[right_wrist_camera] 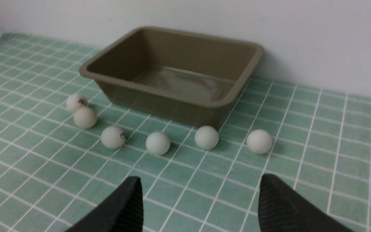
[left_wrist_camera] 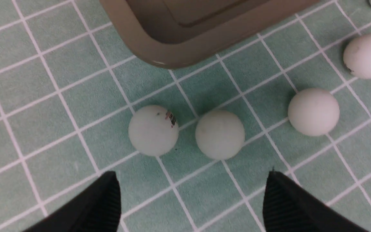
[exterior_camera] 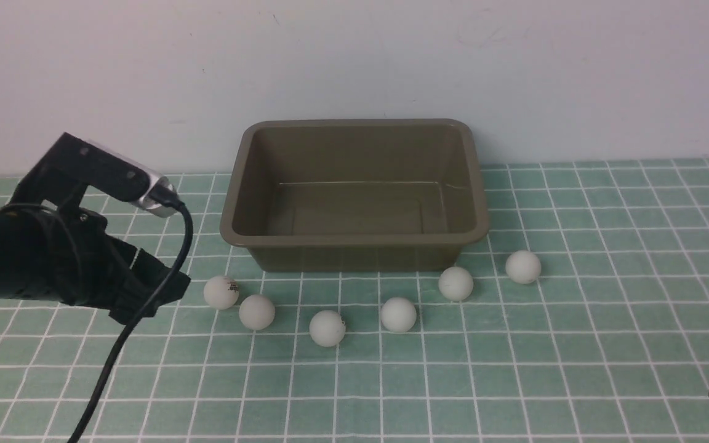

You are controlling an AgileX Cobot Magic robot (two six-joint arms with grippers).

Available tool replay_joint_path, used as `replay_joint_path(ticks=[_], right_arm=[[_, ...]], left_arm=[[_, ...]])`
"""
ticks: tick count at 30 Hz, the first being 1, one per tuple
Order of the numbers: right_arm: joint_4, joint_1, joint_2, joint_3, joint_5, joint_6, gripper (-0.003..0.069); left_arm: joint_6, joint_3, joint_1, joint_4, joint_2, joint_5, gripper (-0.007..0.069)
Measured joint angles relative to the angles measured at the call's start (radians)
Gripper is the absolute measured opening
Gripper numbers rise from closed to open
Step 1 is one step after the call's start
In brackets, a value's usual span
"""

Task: Put the table tennis balls in the box on the green coffee tablecloth.
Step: 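Reach for and grasp a ping pong ball on the table beside the basket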

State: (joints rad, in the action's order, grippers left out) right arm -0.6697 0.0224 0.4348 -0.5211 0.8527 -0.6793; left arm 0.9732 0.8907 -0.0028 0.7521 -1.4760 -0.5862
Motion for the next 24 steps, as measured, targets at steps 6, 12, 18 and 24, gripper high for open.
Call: replay_joint_path(ticks=[6,12,18,24], right_arm=[[-0.007,0.000,0.001,0.000,-0.038,-0.021,0.0440],[-0.008,0.000,0.001,0.000,-0.043,-0.021,0.0440],[-0.010,0.000,0.001,0.000,-0.043,-0.021,0.0440],[-0.010,0.000,0.001,0.000,-0.044,-0.021,0.0440]], left_arm=[[0.000,0.104,0.000,0.050,-0.160,-0.002,0.0532],[0.002,0.166,0.000,0.057,-0.300,0.014,0.0532],[0.002,0.193,0.000,0.064,-0.383,0.020,0.0532],[0.040,0.199,0.000,0.095,-0.425,0.027,0.0532]])
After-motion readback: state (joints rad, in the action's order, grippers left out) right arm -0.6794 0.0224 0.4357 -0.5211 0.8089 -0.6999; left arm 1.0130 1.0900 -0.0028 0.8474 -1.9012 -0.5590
